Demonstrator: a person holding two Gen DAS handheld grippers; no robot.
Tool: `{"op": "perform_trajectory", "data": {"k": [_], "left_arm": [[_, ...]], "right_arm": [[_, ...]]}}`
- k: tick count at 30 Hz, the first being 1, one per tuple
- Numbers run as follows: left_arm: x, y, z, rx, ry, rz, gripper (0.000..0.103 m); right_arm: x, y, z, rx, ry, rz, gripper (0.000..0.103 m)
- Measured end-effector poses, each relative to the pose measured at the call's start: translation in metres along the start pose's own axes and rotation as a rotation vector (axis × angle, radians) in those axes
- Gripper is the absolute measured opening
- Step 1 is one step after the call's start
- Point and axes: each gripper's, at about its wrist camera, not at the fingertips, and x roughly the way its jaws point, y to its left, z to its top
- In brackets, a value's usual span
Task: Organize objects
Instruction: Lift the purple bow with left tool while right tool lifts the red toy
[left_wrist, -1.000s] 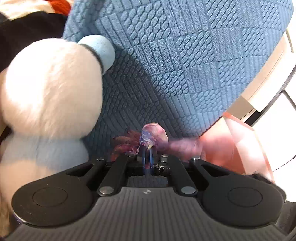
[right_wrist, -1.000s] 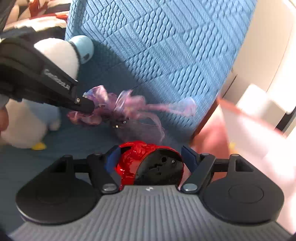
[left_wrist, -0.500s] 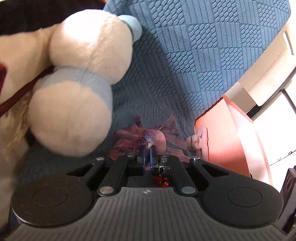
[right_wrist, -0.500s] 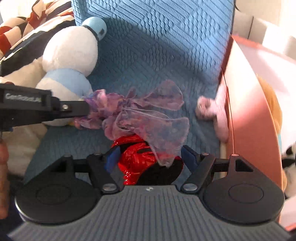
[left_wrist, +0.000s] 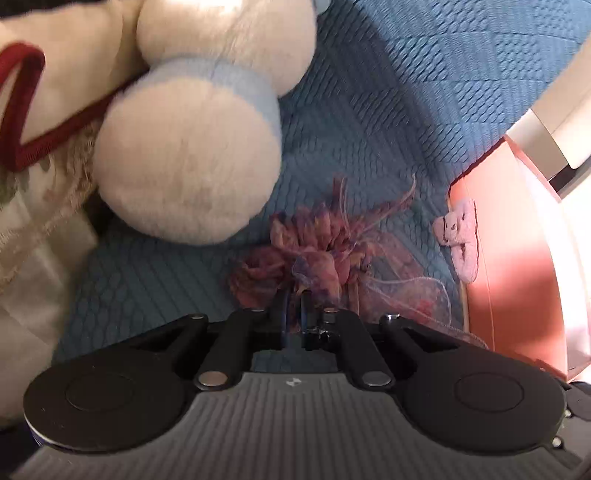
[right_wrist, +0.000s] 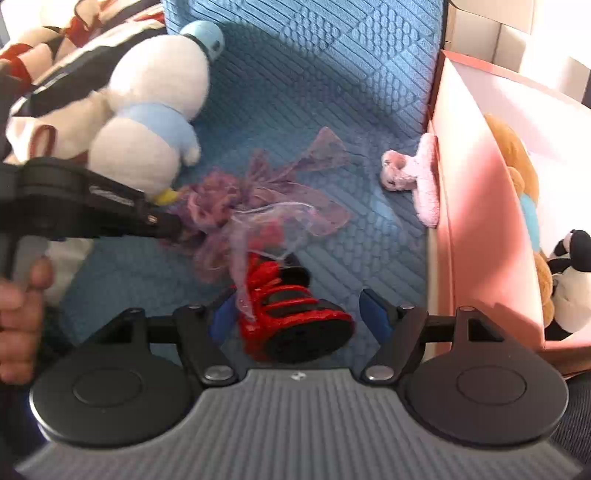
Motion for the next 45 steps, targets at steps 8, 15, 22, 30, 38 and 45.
{"op": "perform_trajectory", "data": {"k": [8,15,22,30,38,45], "left_arm": [[0.008,-0.001,0.007,-0.012,0.043,-0.041,0.068],[0.019,-0.004,0.013,-0.006,0.048,0.003,0.068],[0.027,-0.01,0.013,0.033,0.061,0.033,0.068],[0.032,-0.02,0.008,0.082,0.035,0.106,0.068],[0.034,-0.024,0.004,0.124,-0.01,0.171,0.049],[0.024,-0.011,0.009,0.085,-0.076,0.259,0.022]], "right_arm": [[0.018,0.017,0.022,-0.231,0.035,-0.025,0.073],[0.048,0.031,0.028,-0.364,0.171,0.008,0.072],[0.049,0.021,0.017,-0.269,0.174,0.02,0.057],[0.028,0.006,0.003,-0.117,0.079,0.006,0.057],[0.024,0.004,0.009,-0.075,0.017,0.016,0.055],[0.019,0.0,0.014,-0.02,-0.047,0.036,0.056]]}}
